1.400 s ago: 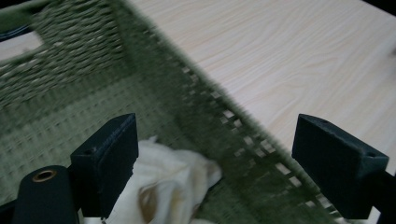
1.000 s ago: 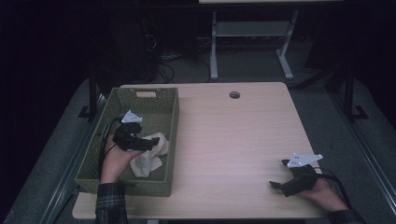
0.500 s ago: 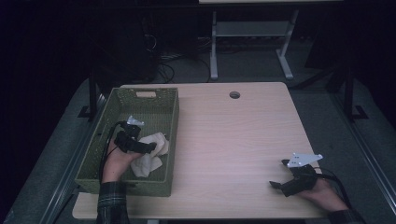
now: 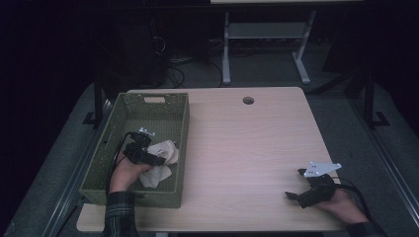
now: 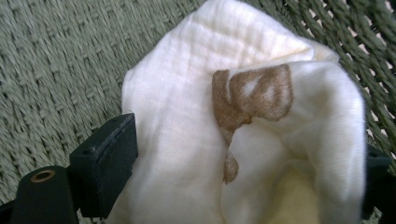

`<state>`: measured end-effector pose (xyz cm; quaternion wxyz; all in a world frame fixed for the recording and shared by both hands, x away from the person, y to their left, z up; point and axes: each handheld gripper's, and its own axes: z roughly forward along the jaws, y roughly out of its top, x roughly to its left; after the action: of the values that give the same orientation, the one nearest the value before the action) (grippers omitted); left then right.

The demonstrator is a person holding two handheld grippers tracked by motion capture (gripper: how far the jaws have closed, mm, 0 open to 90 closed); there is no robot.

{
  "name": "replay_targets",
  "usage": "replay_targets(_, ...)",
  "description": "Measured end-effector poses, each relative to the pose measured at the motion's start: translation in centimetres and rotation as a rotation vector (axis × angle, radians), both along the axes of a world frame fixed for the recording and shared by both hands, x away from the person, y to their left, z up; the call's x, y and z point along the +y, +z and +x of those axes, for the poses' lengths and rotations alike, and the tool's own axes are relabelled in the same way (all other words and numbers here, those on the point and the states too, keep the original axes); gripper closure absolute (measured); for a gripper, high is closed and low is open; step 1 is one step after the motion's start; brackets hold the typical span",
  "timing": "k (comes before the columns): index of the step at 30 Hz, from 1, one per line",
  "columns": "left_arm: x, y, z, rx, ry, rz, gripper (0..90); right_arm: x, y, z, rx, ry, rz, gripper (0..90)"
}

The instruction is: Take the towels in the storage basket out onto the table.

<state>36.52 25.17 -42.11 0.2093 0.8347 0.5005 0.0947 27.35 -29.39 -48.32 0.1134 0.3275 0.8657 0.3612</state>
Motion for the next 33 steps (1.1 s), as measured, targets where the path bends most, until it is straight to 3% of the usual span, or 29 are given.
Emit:
replay_targets(11,-0.4,-1.3,0.2,0.059,0.004,0.059,13.0,0.0,0.0,0.0,0.0,0.0,0.0,0.4)
replay_targets(19,-0.5,-1.6,0.3,0.089,0.012,0.077,14.8,0.0,0.0,0.0,0.0,0.0,0.0,0.4)
replay_targets(23,-0.5,-1.3,0.1,0.08,0.009,0.107,29.0,0.0,0.0,0.0,0.0,0.0,0.0,0.4)
replay_targets(26,-0.5,-0.9,-0.1,0.08,0.009,0.099,44.9,0.0,0.0,0.0,0.0,0.0,0.0,0.4)
replay_targets(27,-0.5,-0.8,-0.1,0.076,0.008,0.1,44.9,0.0,0.0,0.0,0.0,0.0,0.0,0.4)
replay_targets(28,-0.5,-0.6,-0.2,0.078,0.01,0.095,53.8,0.0,0.0,0.0,0.0,0.0,0.0,0.4)
replay_targets(33,-0.3,-0.1,-0.3,0.077,0.022,0.07,65.6,0.0,0.0,0.0,0.0,0.0,0.0,0.4)
